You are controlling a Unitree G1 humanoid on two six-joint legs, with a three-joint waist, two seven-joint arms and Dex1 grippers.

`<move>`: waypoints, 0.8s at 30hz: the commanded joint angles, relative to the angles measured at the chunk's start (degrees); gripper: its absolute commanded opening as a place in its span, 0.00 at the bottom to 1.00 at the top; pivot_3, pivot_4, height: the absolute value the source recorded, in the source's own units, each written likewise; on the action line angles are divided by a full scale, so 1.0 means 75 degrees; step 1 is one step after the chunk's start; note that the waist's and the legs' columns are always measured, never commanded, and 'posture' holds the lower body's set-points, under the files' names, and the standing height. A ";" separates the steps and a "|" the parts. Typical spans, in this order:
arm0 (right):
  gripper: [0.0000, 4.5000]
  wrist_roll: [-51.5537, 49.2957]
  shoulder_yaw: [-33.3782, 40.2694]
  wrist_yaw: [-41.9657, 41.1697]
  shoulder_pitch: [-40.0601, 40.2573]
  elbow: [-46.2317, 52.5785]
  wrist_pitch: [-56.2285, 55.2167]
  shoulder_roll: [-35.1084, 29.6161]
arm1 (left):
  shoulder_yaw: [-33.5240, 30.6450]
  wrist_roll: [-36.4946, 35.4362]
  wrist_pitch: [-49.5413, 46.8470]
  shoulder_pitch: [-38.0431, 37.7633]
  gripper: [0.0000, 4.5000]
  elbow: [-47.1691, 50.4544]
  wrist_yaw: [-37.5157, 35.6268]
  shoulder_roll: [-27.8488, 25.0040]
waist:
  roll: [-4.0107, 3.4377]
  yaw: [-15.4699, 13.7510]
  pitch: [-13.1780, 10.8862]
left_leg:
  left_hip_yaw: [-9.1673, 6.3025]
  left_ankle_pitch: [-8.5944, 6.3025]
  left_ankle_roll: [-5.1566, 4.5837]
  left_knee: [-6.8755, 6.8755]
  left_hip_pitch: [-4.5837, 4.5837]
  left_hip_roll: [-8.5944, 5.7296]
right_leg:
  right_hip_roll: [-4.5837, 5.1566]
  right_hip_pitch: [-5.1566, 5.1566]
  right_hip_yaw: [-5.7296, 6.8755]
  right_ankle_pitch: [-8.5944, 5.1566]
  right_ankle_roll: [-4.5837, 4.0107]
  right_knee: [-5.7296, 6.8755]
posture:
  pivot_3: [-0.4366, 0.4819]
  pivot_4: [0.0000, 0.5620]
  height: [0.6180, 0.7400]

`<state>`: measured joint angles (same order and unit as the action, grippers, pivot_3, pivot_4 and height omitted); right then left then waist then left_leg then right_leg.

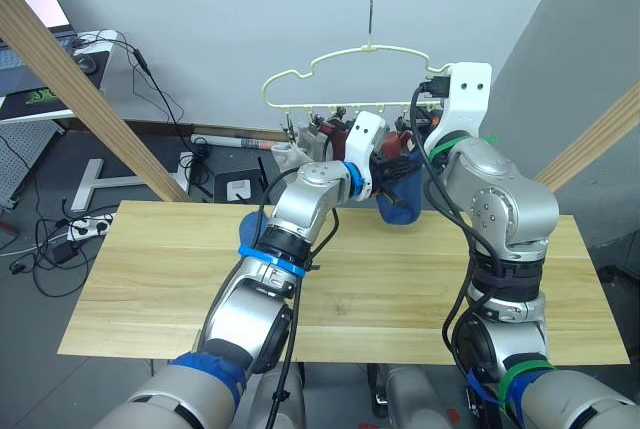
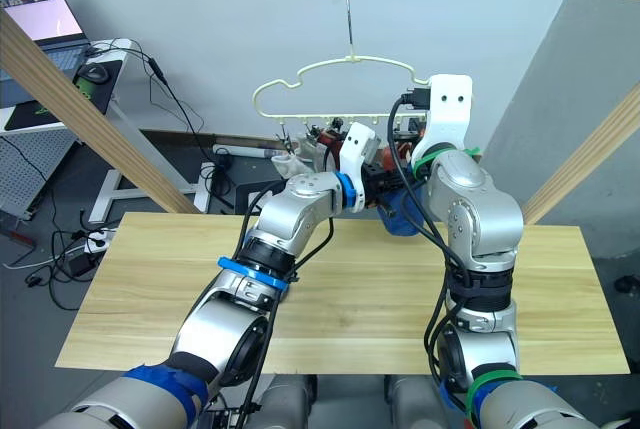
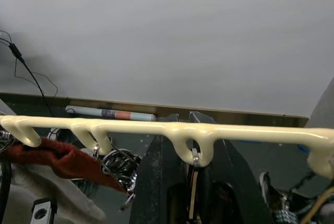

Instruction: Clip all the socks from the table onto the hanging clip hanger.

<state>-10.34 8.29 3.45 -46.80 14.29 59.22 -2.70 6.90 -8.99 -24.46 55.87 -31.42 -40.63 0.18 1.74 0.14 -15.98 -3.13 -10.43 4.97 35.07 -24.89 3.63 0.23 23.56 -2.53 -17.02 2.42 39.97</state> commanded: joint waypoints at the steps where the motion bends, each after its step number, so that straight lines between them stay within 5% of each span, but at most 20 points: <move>1: 0.00 -0.0109 0.0074 0.0004 -0.0155 0.0452 -0.0091 0.0022 | -0.0174 -0.0203 0.0162 0.0303 0.00 0.0155 0.0012 0.0076 | 0.0000 0.0001 0.0000 | 0.0000 0.0000 0.0000 0.0000 0.0000 0.0000 | 0.0000 0.0000 0.0000 0.0000 0.0000 0.0000 | 0.55 0.41 1.00; 7: 0.00 -0.0093 0.0067 0.0007 -0.0126 0.0443 -0.0107 0.0023 | -0.0302 -0.0328 0.0030 0.0345 0.00 0.0244 0.0004 0.0112 | 0.0000 0.0000 0.0000 | 0.0000 0.0000 0.0000 -0.0001 0.0000 0.0000 | 0.0000 0.0000 0.0000 0.0000 0.0000 -0.0002 | 0.56 0.41 1.00; 16: 0.70 -0.0070 0.0093 0.0072 -0.0116 0.0474 -0.0071 0.0051 | -0.0167 -0.0473 -0.0132 0.0247 0.00 0.0482 -0.0065 0.0145 | 0.0000 0.0000 0.0000 | 0.0000 0.0000 0.0000 -0.0001 0.0000 0.0000 | 0.0000 0.0000 0.0000 0.0000 0.0000 -0.0001 | 0.56 0.41 1.00; 18: 0.70 -0.0075 0.0085 0.0059 -0.0108 0.0493 -0.0060 0.0058 | -0.0178 -0.0529 -0.0200 0.0237 0.00 0.0509 -0.0130 0.0138 | 0.0000 0.0000 0.0000 | 0.0000 0.0000 0.0000 -0.0001 0.0000 0.0000 | 0.0000 0.0000 0.0000 0.0000 0.0000 -0.0002 | 0.55 0.41 1.00; 24: 0.71 -0.0236 0.0034 -0.0161 0.0242 0.0996 0.0416 -0.0033 | 0.0042 -0.0489 -0.0466 -0.0079 0.39 0.0955 -0.0346 -0.0094 | 0.0000 0.0001 0.0000 | 0.0000 0.0000 0.0000 -0.0002 -0.0001 0.0000 | 0.0000 0.0000 -0.0001 0.0000 0.0000 -0.0002 | 0.55 0.41 1.00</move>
<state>-10.67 8.82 3.16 -45.18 17.88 61.44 -2.41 6.56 -12.24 -27.76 55.69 -27.30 -42.33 -0.38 1.74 0.15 -15.98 -3.13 -10.43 4.98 35.06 -24.90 3.63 0.23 23.56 -2.54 -17.03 2.42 39.95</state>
